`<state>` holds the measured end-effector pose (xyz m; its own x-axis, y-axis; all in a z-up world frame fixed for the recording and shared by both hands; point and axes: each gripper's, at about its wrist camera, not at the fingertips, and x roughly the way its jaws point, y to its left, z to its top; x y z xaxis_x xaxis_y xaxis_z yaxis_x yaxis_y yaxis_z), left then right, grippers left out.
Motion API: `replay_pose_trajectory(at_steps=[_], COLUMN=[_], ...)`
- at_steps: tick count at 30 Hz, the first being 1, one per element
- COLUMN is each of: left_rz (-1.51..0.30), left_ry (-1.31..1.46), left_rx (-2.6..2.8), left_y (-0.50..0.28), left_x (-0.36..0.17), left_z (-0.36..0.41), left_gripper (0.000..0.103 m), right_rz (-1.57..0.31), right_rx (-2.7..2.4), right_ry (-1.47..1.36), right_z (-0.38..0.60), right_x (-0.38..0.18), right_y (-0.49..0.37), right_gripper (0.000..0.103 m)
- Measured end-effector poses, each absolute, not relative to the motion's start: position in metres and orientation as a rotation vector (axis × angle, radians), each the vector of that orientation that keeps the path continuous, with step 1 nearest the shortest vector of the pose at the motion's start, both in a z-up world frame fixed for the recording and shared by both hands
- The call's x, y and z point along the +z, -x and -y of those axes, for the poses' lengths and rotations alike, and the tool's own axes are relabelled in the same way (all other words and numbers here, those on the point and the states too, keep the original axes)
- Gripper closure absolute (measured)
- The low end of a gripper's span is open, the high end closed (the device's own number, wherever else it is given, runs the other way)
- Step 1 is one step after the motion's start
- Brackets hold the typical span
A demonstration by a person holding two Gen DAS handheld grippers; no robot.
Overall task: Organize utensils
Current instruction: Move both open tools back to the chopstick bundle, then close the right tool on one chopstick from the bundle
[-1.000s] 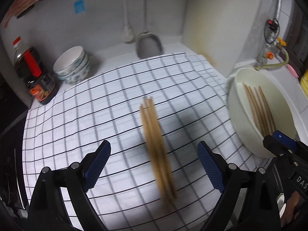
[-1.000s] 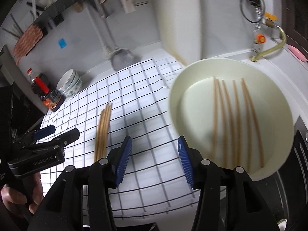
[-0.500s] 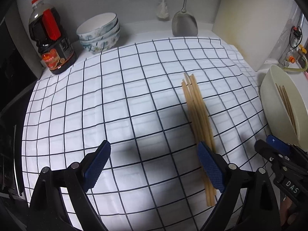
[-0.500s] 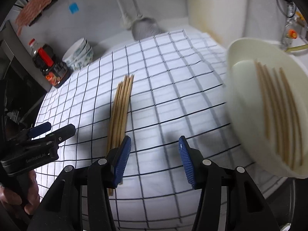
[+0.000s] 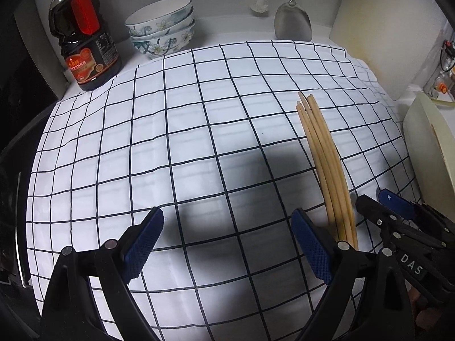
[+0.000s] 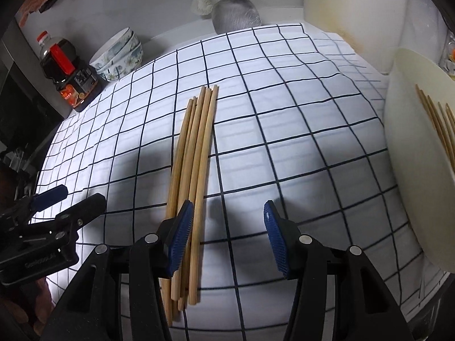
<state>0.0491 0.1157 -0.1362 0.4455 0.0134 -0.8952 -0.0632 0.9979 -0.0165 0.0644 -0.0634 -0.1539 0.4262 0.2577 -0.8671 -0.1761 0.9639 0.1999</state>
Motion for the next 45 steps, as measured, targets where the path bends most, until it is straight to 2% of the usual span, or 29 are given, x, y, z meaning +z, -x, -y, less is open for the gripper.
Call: replay_pose_trajectory(at_steps=[20, 39, 43, 45], left_rz=[-1.115, -1.111, -1.097, -1.091], left_ry=[0.058, 0.041, 0.04, 0.042], left_rx=[0.05, 0.036, 0.027, 0.025], left_y=[-0.052, -0.06, -0.066, -0.07], left_x=[-0.142, -0.151, -0.15, -0.151], left_z=[-0.117, -0.108, -0.101, -0.098], left_gripper=[0.014, 0.014, 0.014, 0.014], right_rz=[-1.053, -1.038, -1.014, -1.015], right_rx=[0.271, 0.214, 0.206, 0.193], right_ry=[0.1, 0.115, 0.109, 0.098], right_z=[0.039, 0.051, 0.053, 0.057], right_x=[-0.159, -0.164, -0.164, -0.164], right_y=[-0.071, -0.072, -0.076, -0.076], right_gripper=[0.054, 0.054, 0.064, 0.066])
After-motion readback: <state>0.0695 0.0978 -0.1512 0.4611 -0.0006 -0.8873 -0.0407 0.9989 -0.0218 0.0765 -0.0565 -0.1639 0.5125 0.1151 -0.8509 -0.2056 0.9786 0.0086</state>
